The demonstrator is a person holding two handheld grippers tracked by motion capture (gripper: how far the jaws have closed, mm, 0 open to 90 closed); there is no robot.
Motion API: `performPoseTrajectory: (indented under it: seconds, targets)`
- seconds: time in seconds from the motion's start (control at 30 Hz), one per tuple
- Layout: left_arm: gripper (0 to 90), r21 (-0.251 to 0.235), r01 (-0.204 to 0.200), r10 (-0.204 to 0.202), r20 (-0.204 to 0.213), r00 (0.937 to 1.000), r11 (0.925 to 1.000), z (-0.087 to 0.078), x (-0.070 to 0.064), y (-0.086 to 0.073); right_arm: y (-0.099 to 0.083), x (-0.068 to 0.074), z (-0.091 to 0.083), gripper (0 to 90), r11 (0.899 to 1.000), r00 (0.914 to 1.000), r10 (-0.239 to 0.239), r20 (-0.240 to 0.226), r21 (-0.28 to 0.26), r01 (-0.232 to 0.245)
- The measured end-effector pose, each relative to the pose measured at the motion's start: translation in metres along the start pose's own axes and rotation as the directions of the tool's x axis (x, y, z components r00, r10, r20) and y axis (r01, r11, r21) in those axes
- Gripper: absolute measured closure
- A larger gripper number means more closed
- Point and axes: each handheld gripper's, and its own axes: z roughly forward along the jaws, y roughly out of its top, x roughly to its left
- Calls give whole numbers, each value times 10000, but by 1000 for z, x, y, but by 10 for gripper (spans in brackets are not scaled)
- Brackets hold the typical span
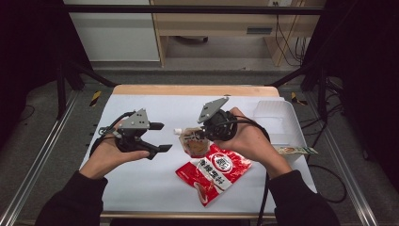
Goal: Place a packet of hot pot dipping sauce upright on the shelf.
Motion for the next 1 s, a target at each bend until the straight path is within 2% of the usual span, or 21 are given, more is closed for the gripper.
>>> performPoseTrajectory:
  seconds: [0.07, 0.1, 0.13, 0.3, 0.4, 0.43, 0.47, 0.5, 0.53, 0.57, 0.6, 0.63, 0.67, 0.7, 0.73, 0.8, 0.83, 0.87, 0.9, 0.97, 1.0]
  targets:
    - [200, 16, 64, -64, -89, 9999, 10000, 0, 0, -5, -2, -2, -3, 882, 10000, 10000, -34, 78, -42, 35]
    - [192, 80, 79, -77, -241, 9997, 9999, -1, -1, -16, -4, -3, -4, 881, 10000, 9999, -55, 124, -31, 55]
    - [181, 80, 79, -77, -241, 9997, 9999, -1, -1, -16, -4, -3, -4, 881, 10000, 9999, -55, 124, -31, 55]
    - [133, -154, 684, -693, -631, 9956, 9975, -5, -2, -51, -13, -7, -13, 882, 9999, 9994, 83, 337, -155, -77]
    - [119, -121, 982, -989, -949, 9906, 9951, -8, -2, -74, -19, -11, -20, 882, 9995, 9991, 122, 413, -283, -111]
    - [113, -148, 1196, -1205, -1101, 9866, 9927, -9, -3, -89, -21, -13, -23, 882, 9992, 9985, 221, 496, -349, -204]
    - [110, -148, 1196, -1205, -1101, 9866, 9927, -9, -3, -89, -21, -13, -23, 882, 9992, 9985, 221, 496, -349, -204]
    - [107, -148, 1362, -1370, -1280, 9823, 9906, -8, -4, -103, -22, -16, -27, 882, 9994, 9982, 182, 573, -310, -164]
    - [105, -148, 1362, -1370, -1280, 9823, 9906, -8, -4, -103, -22, -17, -29, 882, 9994, 9978, 199, 626, -301, -181]
    - [103, -104, 1409, -1409, -1501, 9786, 9900, -7, -5, -115, -23, -18, -31, 882, 9993, 9975, 231, 666, -305, -211]
    - [103, -119, 1434, -1434, -1639, 9760, 9896, -6, -5, -120, -23, -19, -33, 882, 9993, 9974, 238, 682, -321, -216]
    - [103, -119, 1434, -1434, -1639, 9760, 9896, -6, -5, -120, -23, -19, -33, 882, 9993, 9974, 238, 682, -321, -216]
    - [103, -122, 1407, -1403, -1950, 9707, 9900, -6, -5, -124, -24, -21, -34, 882, 9992, 9972, 253, 707, -311, -232]
    - [104, -138, 1440, -1428, -2511, 9574, 9895, -8, -3, -132, -26, -25, -36, 882, 9988, 9967, 383, 714, -322, -361]
    - [105, -138, 1440, -1428, -2511, 9574, 9895, -8, -3, -132, -26, -25, -36, 882, 9988, 9967, 383, 714, -322, -361]
    - [104, -97, 1587, -1555, -2663, 9512, 9873, -12, 1, -139, -30, -32, -40, 882, 9976, 9957, 591, 720, -399, -563]
    - [104, -148, 1703, -1677, -2742, 9469, 9853, -14, 3, -144, -30, -32, -40, 882, 9976, 9957, 591, 720, -399, -563]
    - [105, -430, 2005, -2045, -2734, 9399, 9788, -18, 5, -150, -32, -36, -43, 882, 9969, 9951, 650, 746, -492, -614]
    - [104, -430, 2005, -2045, -2734, 9399, 9788, -18, 5, -150, -32, -36, -43, 882, 9969, 9951, 650, 746, -492, -614]
    - [105, -475, 2175, -2219, -2864, 9321, 9749, -19, 4, -158, -34, -43, -48, 882, 9959, 9939, 685, 865, -645, -630]
    - [105, -384, 2197, -2213, -2883, 9316, 9748, -19, 4, -160, -34, -43, -48, 882, 9959, 9939, 685, 865, -645, -630]
